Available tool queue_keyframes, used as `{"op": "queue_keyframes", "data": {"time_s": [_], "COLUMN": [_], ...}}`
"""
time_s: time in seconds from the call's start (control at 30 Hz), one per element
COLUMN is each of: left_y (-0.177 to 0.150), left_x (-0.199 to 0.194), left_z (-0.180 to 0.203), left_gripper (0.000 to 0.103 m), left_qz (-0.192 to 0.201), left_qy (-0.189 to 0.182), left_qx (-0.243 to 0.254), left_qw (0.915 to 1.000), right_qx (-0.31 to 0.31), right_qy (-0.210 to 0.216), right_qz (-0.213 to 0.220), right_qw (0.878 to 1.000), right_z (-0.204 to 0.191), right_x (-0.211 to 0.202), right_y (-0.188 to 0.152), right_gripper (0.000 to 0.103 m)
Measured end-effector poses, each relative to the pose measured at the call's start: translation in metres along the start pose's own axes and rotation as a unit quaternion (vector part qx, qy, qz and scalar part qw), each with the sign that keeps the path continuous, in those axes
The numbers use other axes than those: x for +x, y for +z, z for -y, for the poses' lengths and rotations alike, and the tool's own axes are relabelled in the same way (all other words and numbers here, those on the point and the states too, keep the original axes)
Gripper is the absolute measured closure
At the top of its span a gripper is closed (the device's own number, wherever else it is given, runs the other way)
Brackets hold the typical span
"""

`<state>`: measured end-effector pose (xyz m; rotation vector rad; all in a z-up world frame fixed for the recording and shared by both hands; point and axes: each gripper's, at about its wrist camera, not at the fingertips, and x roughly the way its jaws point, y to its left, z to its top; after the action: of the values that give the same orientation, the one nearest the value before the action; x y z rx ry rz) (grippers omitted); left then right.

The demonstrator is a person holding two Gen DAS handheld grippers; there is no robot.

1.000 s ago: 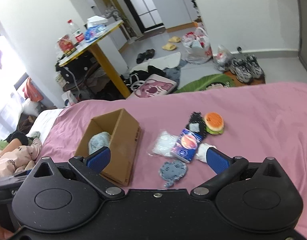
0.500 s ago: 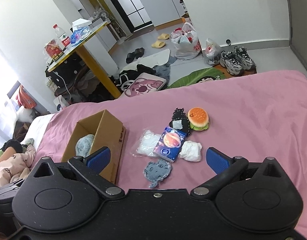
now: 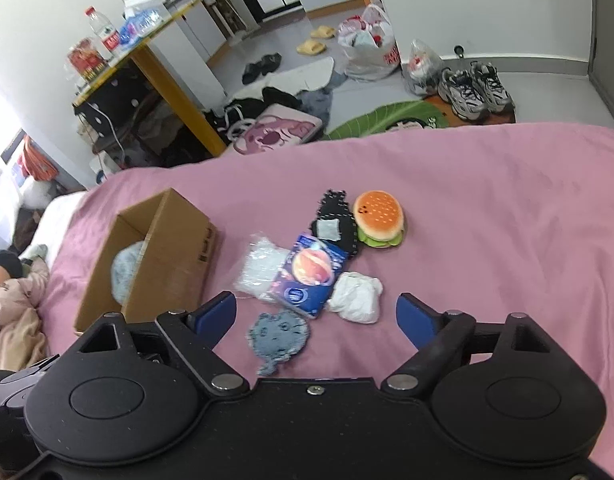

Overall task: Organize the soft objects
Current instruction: 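Move the left tool down and grasp the grey-blue fabric plush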

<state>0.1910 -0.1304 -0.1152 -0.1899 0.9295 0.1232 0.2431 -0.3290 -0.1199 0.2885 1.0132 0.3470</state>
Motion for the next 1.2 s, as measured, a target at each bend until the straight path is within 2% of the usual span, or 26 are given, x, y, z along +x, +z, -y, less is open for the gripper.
{"op": "queue_keyframes", "data": {"time_s": [0.1,0.23,0.47,0.6,0.97,1.07,1.1,1.13,1.2], "left_y": [-0.003,-0.008,-0.013,-0.013,-0.019,-0.020,-0.020,-0.019,-0.018], "left_x": [0.015,0.035,0.069,0.087,0.115,0.117,0.117,0.117,0.115], "left_z": [0.005,0.010,0.013,0.015,0.017,0.018,0.017,0.017,0.016], "left_gripper": [0.010,0.017,0.020,0.020,0.031,0.039,0.045,0.054,0.060], "left_qz": [-0.013,-0.030,-0.057,-0.067,-0.097,-0.095,-0.095,-0.095,-0.096], "left_qy": [-0.002,-0.001,-0.003,-0.002,-0.013,-0.016,-0.018,-0.023,-0.027], "left_qx": [-0.004,-0.005,-0.021,-0.026,-0.043,-0.044,-0.047,-0.049,-0.052], "left_qw": [0.9999,0.9995,0.9982,0.9974,0.9943,0.9944,0.9942,0.9940,0.9936], "right_qx": [0.002,0.009,0.029,0.034,0.031,0.030,0.031,0.031,0.028], "right_qy": [0.005,0.003,0.003,-0.002,-0.007,-0.012,-0.014,-0.015,-0.019], "right_qz": [-0.011,-0.030,-0.062,-0.076,-0.104,-0.108,-0.110,-0.112,-0.116], "right_qw": [1.000,1.000,0.998,0.997,0.994,0.994,0.993,0.993,0.993], "right_z": [0.006,0.015,0.030,0.035,0.034,0.034,0.033,0.033,0.033], "right_x": [0.010,0.026,0.052,0.064,0.082,0.085,0.087,0.089,0.092], "right_y": [0.003,0.009,0.012,0.015,0.011,0.011,0.011,0.011,0.010], "right_gripper": [0.018,0.027,0.034,0.035,0.035,0.035,0.035,0.037,0.045]}}
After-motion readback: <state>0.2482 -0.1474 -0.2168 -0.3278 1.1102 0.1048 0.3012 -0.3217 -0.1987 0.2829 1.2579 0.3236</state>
